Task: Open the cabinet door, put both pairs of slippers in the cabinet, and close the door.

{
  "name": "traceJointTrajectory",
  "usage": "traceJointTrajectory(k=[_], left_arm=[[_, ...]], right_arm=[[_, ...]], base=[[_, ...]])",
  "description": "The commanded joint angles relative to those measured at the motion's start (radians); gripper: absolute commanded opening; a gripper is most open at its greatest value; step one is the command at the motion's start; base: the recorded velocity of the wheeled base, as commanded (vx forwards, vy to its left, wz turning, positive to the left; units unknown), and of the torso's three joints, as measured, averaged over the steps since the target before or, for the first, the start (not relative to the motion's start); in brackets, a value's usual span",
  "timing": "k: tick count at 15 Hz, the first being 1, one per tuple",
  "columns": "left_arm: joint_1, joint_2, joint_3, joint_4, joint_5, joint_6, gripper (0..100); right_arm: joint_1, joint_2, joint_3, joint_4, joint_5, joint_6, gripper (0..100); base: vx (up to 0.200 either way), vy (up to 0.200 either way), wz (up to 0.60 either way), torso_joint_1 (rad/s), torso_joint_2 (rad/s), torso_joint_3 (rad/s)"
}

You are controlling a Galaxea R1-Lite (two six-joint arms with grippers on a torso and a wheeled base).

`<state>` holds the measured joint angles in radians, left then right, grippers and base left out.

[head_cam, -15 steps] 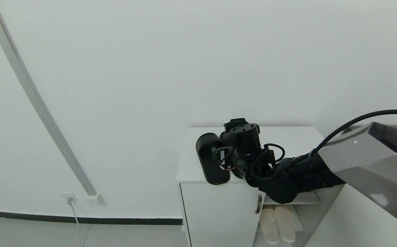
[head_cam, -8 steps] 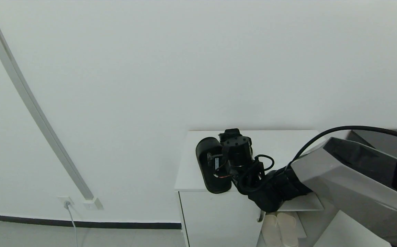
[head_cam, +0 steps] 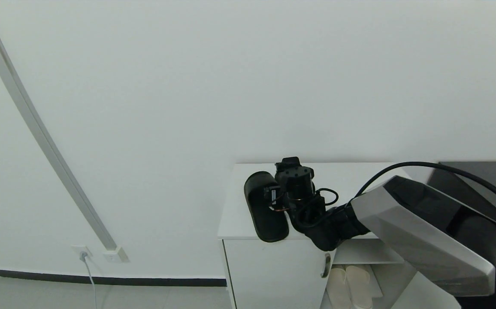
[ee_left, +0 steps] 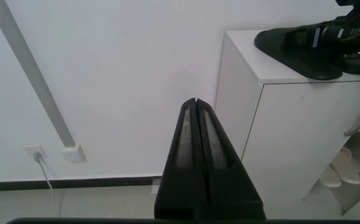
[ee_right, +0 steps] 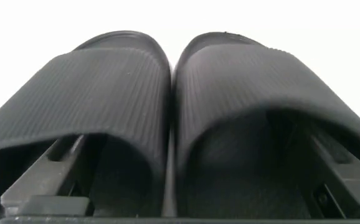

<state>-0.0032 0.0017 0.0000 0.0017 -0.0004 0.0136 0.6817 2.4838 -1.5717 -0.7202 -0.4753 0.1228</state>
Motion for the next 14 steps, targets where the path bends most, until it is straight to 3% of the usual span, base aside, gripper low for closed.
traceJointTrajectory(k=[1, 2, 3, 11, 14], left_arm=[[0.000, 0.000, 0.000, 0.000, 0.000, 0.000, 0], [0.000, 0.000, 0.000, 0.000, 0.000, 0.000, 0], [0.000, 0.000, 0.000, 0.000, 0.000, 0.000, 0], [0.000, 0.000, 0.000, 0.000, 0.000, -0.003, 0], [0.000, 0.000, 0.000, 0.000, 0.000, -0.003, 0]], right_arm=[[-0.005, 0.026, -0.025, -0.002, 0.020, -0.011, 100], [-0.007, 0.026, -0.025, -0.002, 0.023, -0.011, 100], [-0.007, 0.026, -0.025, -0.002, 0.023, -0.011, 0], [-0.007, -0.005, -0.007, -0.007, 0.024, -0.009, 0], [-0.004, -0.143, 0.130, -0.035, 0.063, -0.009, 0]], base=[[0.000, 0.000, 0.00, 0.000, 0.00, 0.000], [0.000, 0.000, 0.00, 0.000, 0.00, 0.000], [0.000, 0.000, 0.00, 0.000, 0.00, 0.000], [0.000, 0.000, 0.00, 0.000, 0.00, 0.000], [0.000, 0.000, 0.00, 0.000, 0.00, 0.000]])
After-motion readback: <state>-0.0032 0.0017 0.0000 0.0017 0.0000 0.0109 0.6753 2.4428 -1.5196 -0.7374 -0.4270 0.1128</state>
